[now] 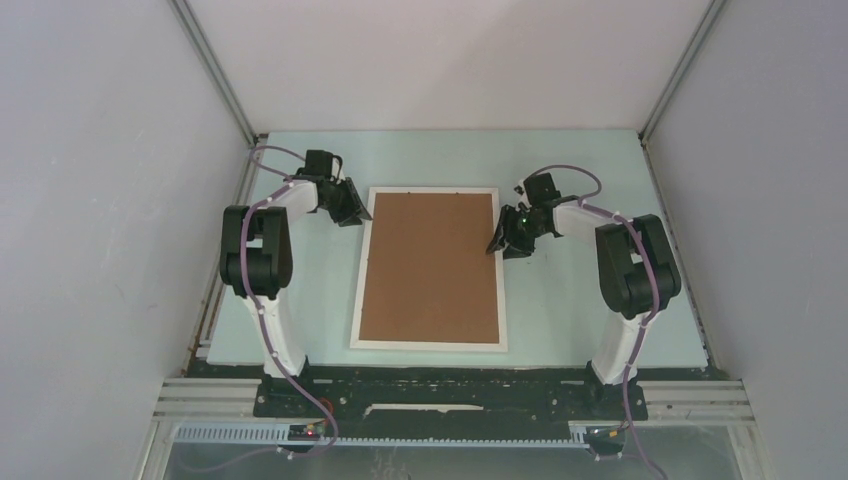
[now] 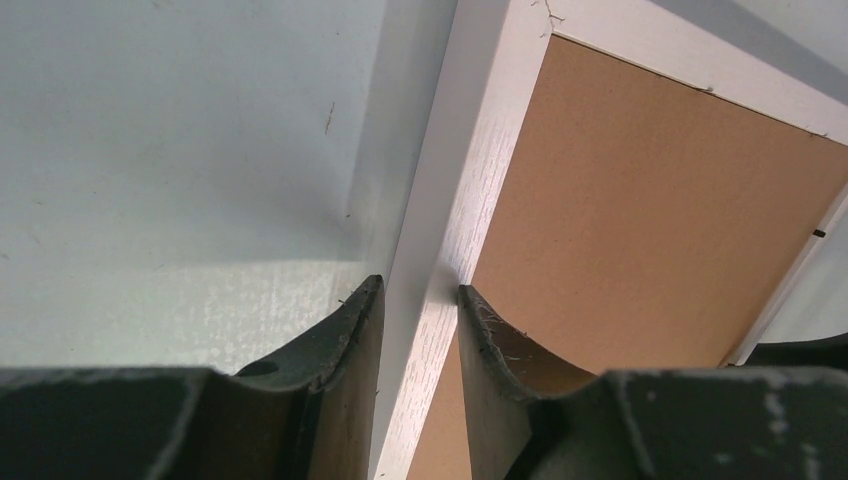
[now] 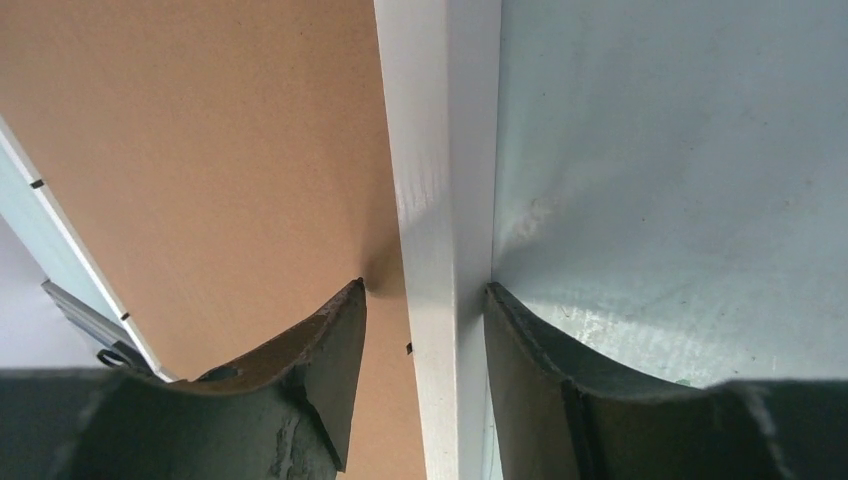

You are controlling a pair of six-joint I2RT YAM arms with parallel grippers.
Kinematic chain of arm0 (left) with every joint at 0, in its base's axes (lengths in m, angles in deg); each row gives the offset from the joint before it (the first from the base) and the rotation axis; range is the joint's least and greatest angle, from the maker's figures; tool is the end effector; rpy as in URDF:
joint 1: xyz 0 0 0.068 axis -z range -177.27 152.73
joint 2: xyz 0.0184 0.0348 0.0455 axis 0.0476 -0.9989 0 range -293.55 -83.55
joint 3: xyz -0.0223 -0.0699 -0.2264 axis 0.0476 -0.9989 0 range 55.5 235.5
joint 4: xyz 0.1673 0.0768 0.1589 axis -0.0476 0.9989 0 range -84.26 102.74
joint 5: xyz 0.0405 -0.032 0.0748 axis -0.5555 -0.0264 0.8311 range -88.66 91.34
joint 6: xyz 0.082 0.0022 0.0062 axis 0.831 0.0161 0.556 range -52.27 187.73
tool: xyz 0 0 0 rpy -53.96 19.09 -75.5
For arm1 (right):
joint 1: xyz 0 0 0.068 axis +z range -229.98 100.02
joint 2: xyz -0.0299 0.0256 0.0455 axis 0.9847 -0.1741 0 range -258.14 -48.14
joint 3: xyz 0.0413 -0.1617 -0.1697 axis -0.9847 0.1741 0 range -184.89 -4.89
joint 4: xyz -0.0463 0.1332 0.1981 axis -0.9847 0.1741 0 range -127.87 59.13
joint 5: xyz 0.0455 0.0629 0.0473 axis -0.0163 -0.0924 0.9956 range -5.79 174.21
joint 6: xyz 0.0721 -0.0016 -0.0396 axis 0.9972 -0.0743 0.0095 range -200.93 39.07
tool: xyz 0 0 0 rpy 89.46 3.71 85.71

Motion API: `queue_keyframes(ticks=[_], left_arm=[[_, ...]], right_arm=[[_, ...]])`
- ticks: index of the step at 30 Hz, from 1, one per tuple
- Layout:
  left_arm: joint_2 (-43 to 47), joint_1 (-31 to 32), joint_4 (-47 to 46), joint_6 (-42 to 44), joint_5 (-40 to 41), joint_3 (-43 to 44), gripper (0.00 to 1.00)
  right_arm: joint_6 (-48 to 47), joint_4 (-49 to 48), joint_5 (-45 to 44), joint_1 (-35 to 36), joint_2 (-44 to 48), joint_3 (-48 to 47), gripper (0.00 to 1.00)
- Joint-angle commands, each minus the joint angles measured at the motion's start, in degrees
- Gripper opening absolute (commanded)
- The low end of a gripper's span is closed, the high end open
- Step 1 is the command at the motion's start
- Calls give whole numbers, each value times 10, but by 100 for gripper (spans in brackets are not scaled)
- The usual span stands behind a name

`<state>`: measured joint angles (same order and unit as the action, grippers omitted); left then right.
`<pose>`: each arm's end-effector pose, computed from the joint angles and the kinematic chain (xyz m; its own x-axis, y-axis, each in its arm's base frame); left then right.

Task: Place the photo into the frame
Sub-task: Install the photo frame at the center of the board.

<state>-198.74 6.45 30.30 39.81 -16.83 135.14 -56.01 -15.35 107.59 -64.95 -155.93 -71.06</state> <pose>0.4038 -0.0487 0.1143 -0.8659 -0.3895 -0.3138 -0.2135 0.8552 -0.4723 0.3393 0.1205 0.0998 -0.9589 0.1432 -0.2451 -0.0011 0.8616 0.5076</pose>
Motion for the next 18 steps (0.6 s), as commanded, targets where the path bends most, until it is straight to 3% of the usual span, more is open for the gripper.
queue_keyframes(ticks=[1, 10, 15, 18], left_arm=[[7, 11, -6, 7, -1, 12, 37], [5, 11, -6, 3, -13, 13, 37], [7, 11, -7, 3, -15, 11, 38], [7, 11, -7, 2, -16, 11, 38]], right_arm=[[25, -38, 57, -13, 4, -28, 54], [10, -17, 31, -14, -14, -36, 42], [-2, -2, 9, -6, -31, -54, 44], [-5, 35, -28, 3, -49, -77, 36]])
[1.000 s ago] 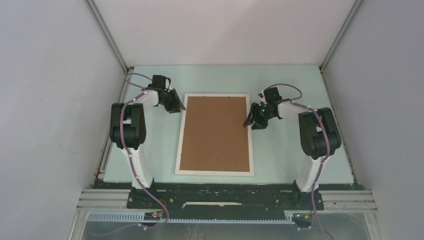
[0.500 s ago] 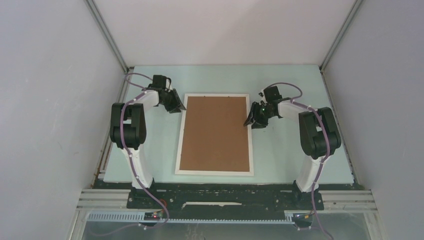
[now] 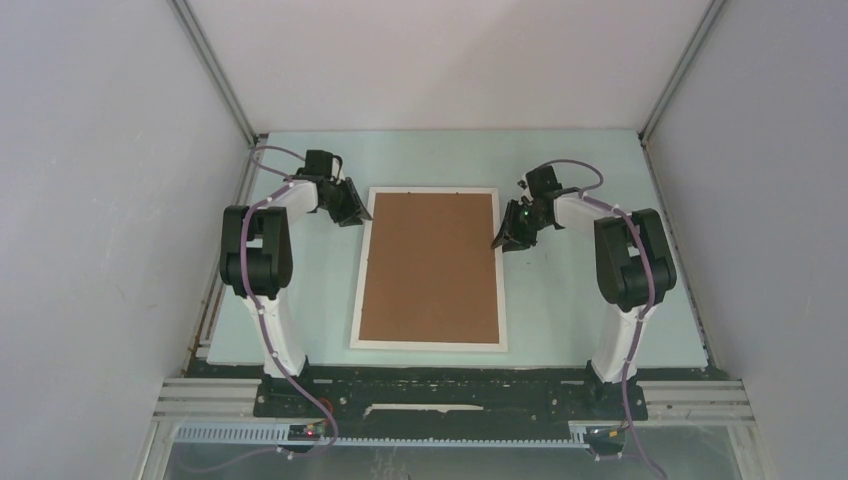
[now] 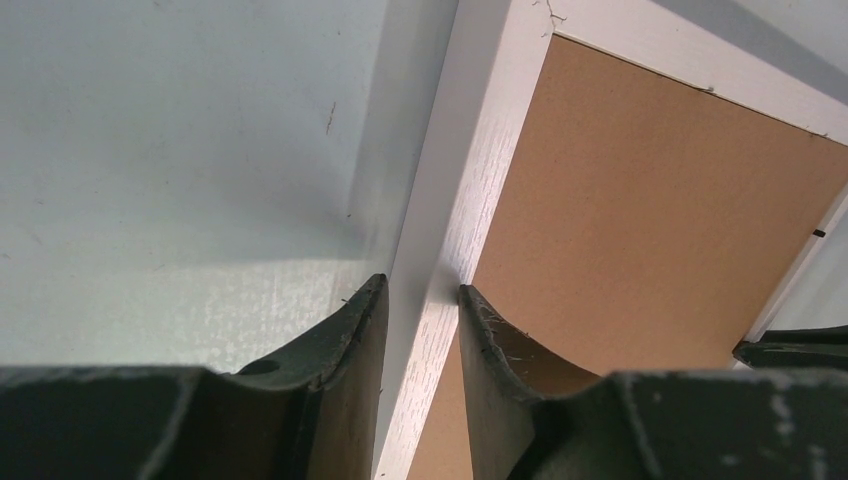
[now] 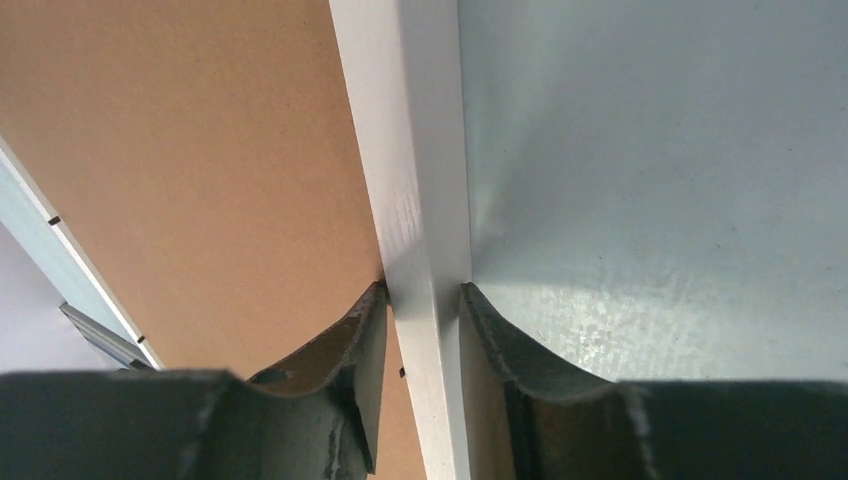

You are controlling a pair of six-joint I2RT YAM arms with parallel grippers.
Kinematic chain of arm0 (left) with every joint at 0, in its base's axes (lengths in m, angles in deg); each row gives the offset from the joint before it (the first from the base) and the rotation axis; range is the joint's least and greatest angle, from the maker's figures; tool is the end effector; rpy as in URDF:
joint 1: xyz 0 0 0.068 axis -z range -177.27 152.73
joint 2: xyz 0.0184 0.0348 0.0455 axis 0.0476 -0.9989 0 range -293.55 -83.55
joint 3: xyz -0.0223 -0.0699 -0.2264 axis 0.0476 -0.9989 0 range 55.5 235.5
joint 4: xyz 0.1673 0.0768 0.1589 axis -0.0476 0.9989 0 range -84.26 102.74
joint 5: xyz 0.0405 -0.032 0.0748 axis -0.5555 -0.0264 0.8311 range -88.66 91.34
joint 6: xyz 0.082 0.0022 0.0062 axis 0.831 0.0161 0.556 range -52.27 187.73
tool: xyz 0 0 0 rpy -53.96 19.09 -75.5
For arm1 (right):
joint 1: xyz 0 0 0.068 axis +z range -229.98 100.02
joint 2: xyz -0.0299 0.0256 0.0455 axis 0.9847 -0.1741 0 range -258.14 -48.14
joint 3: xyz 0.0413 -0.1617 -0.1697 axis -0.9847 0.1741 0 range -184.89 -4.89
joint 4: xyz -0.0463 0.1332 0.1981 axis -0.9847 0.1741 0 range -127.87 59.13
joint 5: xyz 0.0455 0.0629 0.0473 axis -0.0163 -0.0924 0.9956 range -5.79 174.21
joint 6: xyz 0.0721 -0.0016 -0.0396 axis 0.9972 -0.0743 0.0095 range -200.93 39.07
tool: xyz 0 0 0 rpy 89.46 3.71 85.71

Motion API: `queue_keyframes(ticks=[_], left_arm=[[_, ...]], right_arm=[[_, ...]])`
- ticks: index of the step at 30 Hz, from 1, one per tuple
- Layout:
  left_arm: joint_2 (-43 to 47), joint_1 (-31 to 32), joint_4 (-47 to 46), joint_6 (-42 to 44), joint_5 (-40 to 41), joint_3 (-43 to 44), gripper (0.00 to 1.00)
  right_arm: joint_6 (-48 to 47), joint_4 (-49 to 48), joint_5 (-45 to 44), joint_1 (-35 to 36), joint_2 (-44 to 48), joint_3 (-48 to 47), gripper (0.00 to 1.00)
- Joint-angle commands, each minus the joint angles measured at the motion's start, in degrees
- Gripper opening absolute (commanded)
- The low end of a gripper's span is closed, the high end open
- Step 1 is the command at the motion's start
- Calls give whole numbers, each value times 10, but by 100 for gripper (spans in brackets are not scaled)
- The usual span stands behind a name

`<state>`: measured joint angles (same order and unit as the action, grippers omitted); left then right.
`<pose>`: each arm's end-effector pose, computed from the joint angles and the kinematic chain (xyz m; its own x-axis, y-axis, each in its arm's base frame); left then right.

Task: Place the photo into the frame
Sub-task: Install the photo frame at the center of the board.

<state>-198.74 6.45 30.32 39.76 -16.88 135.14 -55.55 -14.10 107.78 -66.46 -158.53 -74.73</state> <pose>0.4037 -0.0488 0.1143 -0.8660 -0.3901 -0.3128 -0.2141 0.8546 -0.4731 0.3533 0.1144 0.1003 -0.9557 0.1744 -0.2370 0.0299 0.8589 0.5113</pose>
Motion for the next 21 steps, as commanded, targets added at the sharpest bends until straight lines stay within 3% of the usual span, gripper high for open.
queue_keyframes(ticks=[1, 4, 8, 9, 21], left_arm=[[8, 11, -8, 1, -16, 11, 38], [10, 12, -6, 1, -13, 11, 39], [12, 12, -1, 1, -14, 12, 41], [13, 12, 0, 3, -14, 12, 42], [15, 28, 16, 19, 16, 25, 46]], right_arm=[[-11, 33, -44, 23, -25, -47, 34], [-11, 55, -73, 30, -33, -59, 25], [-11, 60, -70, 29, -42, -64, 2], [-11, 60, -70, 30, -41, -65, 0], [-18, 55, -53, 30, -46, -66, 0]])
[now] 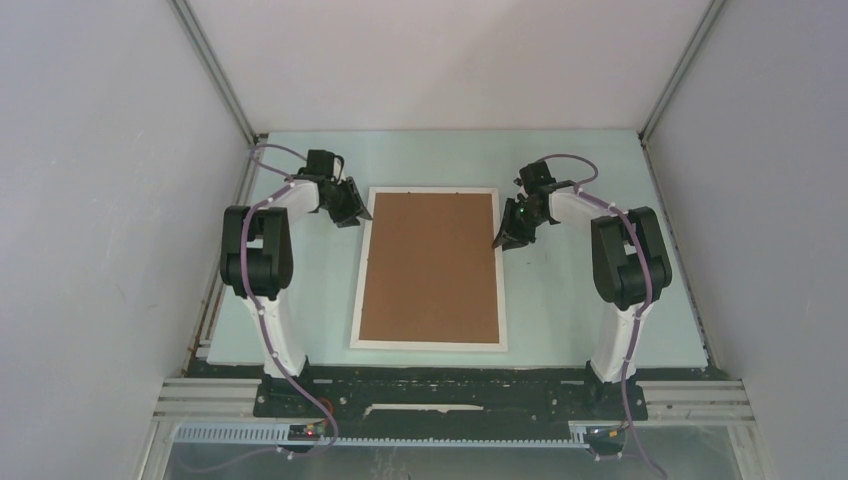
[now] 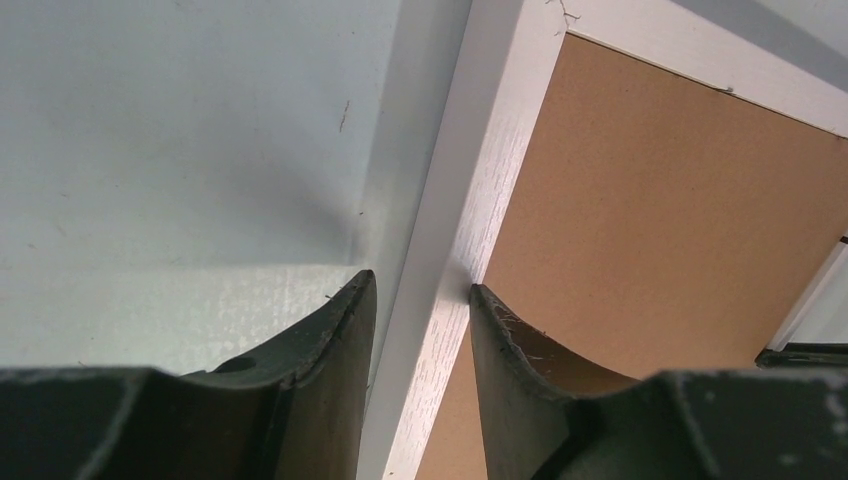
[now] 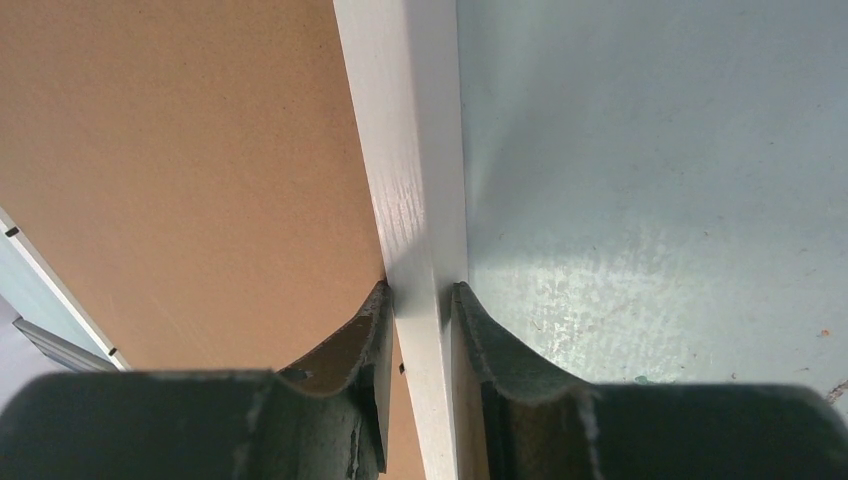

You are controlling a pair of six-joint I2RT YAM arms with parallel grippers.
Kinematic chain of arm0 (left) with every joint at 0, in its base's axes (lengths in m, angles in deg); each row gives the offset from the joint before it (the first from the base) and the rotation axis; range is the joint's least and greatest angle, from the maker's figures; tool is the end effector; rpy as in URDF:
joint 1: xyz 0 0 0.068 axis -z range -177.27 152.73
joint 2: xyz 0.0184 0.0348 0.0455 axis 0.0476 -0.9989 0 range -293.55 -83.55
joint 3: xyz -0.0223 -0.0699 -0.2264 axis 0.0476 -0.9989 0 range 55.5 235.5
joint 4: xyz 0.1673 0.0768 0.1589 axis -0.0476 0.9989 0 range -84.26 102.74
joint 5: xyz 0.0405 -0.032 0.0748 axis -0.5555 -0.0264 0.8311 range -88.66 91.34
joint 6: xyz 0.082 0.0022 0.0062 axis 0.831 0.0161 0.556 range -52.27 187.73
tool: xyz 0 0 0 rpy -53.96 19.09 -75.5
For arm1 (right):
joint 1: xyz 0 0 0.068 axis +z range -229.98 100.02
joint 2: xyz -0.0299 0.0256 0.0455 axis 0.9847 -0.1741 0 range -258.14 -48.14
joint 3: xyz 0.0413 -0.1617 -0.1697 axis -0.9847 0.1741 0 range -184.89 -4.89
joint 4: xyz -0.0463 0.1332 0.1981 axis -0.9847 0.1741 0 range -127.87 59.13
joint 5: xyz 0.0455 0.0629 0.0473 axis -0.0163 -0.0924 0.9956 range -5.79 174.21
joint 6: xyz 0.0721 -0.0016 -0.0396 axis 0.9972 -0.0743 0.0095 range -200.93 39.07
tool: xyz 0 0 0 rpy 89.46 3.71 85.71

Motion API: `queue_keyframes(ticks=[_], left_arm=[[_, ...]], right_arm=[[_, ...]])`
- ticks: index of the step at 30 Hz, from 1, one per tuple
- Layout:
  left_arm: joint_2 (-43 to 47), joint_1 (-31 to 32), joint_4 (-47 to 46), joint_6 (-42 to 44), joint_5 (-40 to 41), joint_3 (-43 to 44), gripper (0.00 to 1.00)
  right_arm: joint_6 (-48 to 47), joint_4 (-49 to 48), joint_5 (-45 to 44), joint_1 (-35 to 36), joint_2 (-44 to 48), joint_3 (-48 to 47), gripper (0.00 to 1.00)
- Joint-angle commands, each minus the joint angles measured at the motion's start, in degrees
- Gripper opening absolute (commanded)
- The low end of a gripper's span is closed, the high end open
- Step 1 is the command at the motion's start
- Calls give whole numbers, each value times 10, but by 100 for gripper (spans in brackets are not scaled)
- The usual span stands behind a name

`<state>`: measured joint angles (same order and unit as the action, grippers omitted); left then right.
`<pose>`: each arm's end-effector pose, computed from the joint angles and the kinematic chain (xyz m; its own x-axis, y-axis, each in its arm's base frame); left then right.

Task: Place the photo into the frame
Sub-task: Install the photo frame at the center of the board.

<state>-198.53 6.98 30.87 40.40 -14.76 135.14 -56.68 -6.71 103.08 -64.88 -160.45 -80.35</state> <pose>0.4026 -0.0499 0.1143 -0.8661 -0.3779 -0.3271 -0.2139 0.8718 -0.4407 0.3570 0.1203 0.1056 -0.9655 0.1422 -0.2182 0.0365 0.9034 0.4272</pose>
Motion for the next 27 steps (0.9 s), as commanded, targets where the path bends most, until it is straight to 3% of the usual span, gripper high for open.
queue_keyframes(ticks=[1, 12, 27], left_arm=[[9, 23, 12, 12, -6, 29, 45], [-9, 34, 15, 14, -3, 38, 45], [-46, 77, 82, 37, 63, 93, 49]], right_arm=[[-7, -19, -5, 14, -26, -9, 0], [-11, -19, 2, 14, -31, -14, 0], [-16, -17, 2, 21, -30, -18, 0]])
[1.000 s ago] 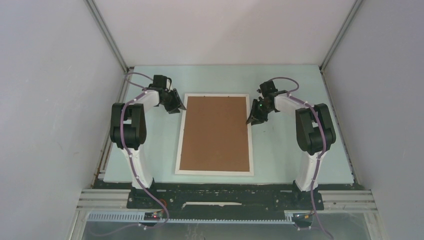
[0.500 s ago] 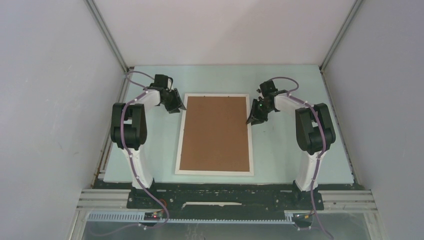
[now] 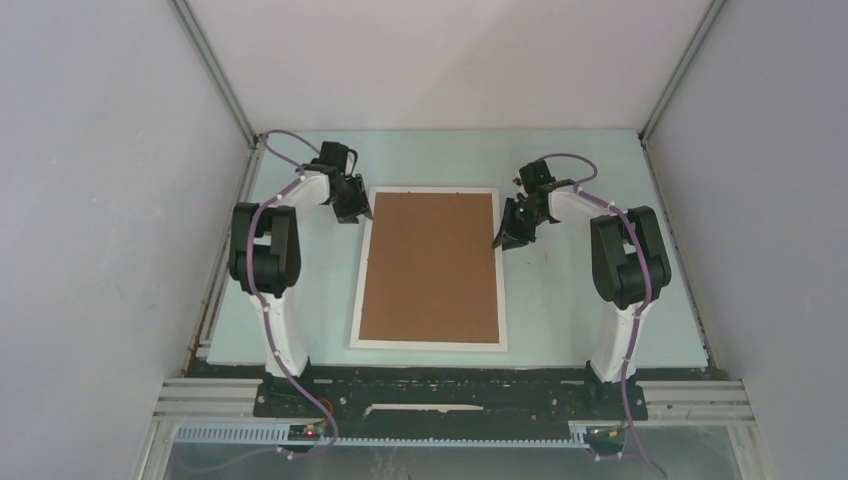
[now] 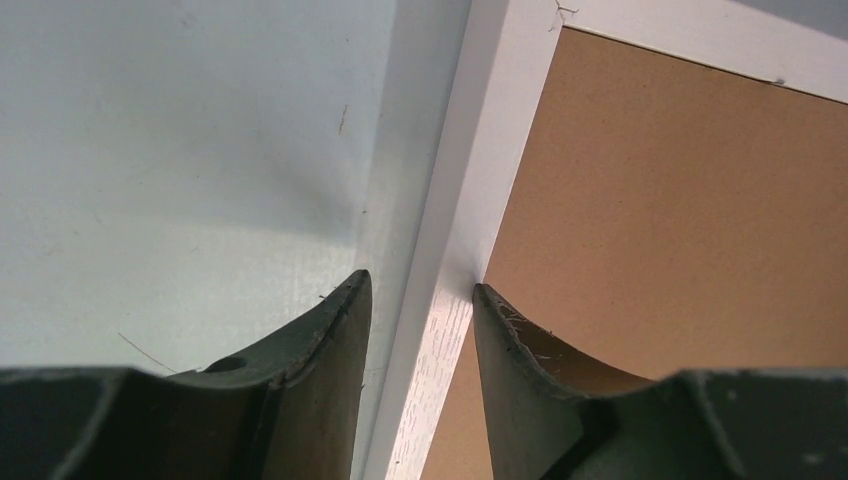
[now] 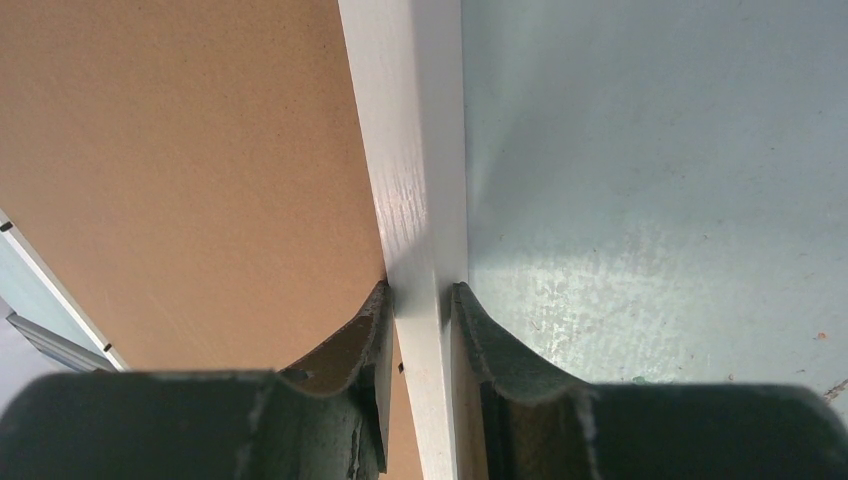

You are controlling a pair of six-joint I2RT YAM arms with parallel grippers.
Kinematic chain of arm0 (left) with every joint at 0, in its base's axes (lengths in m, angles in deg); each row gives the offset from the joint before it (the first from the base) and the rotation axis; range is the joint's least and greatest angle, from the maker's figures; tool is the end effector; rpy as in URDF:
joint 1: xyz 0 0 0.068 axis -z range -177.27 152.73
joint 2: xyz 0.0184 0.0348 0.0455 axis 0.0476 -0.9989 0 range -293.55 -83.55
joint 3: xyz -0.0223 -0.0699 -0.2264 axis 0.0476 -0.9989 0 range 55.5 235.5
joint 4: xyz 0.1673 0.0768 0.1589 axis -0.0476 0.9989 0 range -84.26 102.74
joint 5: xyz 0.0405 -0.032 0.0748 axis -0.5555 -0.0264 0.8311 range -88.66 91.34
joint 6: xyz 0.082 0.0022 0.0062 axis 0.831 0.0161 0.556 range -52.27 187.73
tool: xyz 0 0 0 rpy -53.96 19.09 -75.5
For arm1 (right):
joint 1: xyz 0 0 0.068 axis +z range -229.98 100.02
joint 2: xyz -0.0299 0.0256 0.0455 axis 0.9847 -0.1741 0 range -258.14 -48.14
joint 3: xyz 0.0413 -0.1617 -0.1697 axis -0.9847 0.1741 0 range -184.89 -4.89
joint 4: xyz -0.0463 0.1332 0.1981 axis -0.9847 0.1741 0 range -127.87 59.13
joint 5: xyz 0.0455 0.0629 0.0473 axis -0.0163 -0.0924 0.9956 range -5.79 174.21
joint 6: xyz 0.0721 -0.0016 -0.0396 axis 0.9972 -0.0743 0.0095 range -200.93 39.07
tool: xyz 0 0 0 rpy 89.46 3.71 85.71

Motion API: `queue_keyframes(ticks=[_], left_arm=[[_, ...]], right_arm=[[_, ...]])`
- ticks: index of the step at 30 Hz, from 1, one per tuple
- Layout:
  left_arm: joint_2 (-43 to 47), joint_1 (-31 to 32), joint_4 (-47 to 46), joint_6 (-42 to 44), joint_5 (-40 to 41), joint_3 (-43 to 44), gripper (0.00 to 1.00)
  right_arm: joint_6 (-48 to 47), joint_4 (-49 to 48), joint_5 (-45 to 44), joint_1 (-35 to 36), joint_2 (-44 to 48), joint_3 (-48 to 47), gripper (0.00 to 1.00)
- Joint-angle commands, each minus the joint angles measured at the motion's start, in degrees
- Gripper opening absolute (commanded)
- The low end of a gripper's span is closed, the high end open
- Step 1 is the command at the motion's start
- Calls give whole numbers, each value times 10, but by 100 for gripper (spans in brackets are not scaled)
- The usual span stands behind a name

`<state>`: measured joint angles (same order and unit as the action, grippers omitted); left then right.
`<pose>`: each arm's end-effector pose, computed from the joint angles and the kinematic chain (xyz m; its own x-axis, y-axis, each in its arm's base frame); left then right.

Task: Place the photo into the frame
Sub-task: Install the photo frame at the center of the board.

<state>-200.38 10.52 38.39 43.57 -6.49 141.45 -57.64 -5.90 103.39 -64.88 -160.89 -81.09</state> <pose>0.4066 -0.0655 0.1229 -0.8888 -0.2876 -0.3568 -0.1855 0.9377 -0.2937 0.3577 0.1208 0.1058 -0.9684 0.1257 -0.2154 0.0227 0.9046 0.4256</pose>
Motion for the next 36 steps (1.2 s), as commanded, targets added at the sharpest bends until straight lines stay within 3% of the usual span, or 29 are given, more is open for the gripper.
queue_keyframes(ticks=[1, 20, 23, 26, 29, 33, 36], left_arm=[[-32, 44, 15, 6, -13, 36, 49], [-96, 98, 97, 5, 63, 99, 49], [-68, 97, 78, 24, 60, 91, 55], [-22, 91, 61, 47, 9, 88, 65], [34, 58, -2, 27, -51, 30, 69], [67, 4, -69, -10, -104, -42, 68], [55, -2, -63, -9, -108, -38, 60]], right_arm=[[-7, -24, -1, 21, -26, -12, 0], [-11, -21, -3, 24, -24, -14, 0], [-12, -21, 0, 23, -24, -14, 0], [-13, -22, 2, 23, -25, -13, 0], [-13, -23, 4, 24, -26, -13, 0], [-14, -23, 4, 24, -25, -14, 0], [-14, -24, 4, 24, -25, -14, 0]])
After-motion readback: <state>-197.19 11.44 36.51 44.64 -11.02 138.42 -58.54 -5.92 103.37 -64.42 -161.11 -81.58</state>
